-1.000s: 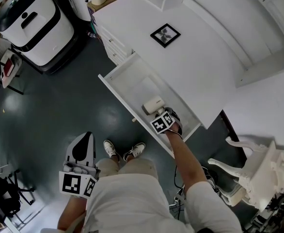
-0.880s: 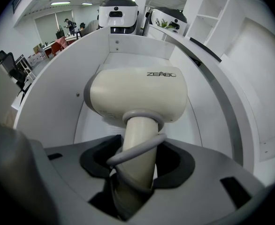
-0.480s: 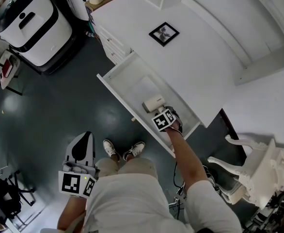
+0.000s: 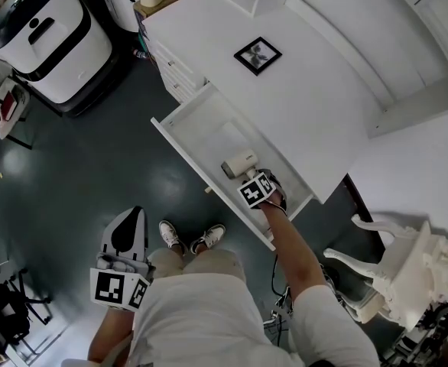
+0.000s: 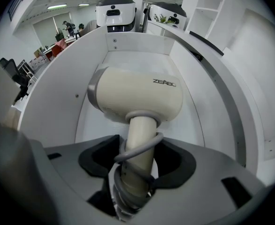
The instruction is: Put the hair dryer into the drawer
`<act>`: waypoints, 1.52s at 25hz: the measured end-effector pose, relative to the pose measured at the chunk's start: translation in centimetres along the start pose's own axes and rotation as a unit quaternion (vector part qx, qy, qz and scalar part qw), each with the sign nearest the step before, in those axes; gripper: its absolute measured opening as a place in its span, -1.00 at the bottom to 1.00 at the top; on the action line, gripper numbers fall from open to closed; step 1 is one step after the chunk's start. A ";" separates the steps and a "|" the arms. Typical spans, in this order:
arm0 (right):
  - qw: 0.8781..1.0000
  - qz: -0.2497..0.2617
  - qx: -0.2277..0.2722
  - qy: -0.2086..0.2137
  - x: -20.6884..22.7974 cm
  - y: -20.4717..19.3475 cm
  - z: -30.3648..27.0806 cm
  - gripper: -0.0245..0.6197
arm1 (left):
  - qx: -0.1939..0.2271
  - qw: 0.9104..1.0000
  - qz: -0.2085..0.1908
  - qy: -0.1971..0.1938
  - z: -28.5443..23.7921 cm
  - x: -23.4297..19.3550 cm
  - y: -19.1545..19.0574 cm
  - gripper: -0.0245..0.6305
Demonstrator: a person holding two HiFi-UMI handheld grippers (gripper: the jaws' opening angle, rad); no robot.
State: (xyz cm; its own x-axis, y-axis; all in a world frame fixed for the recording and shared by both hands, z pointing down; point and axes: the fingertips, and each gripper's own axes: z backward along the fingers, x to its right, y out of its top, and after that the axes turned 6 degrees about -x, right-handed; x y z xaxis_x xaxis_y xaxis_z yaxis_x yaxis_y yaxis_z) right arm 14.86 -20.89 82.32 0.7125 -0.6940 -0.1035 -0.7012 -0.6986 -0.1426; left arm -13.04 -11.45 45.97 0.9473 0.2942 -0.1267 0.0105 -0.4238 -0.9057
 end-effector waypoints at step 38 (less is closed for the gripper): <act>0.942 -0.260 0.172 -0.125 -2.0 -4.1 18.8 0.02 | 0.057 0.974 -0.044 -0.215 -2.7 1.6 5.6 -0.87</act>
State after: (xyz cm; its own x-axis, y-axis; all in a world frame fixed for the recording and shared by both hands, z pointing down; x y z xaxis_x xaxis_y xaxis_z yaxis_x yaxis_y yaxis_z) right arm 16.81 -13.42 64.59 0.9714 -0.1813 -0.1532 -0.2361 -0.8053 -0.5438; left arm -10.63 -15.63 41.80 0.7219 0.6678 -0.1815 0.0278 -0.2900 -0.9566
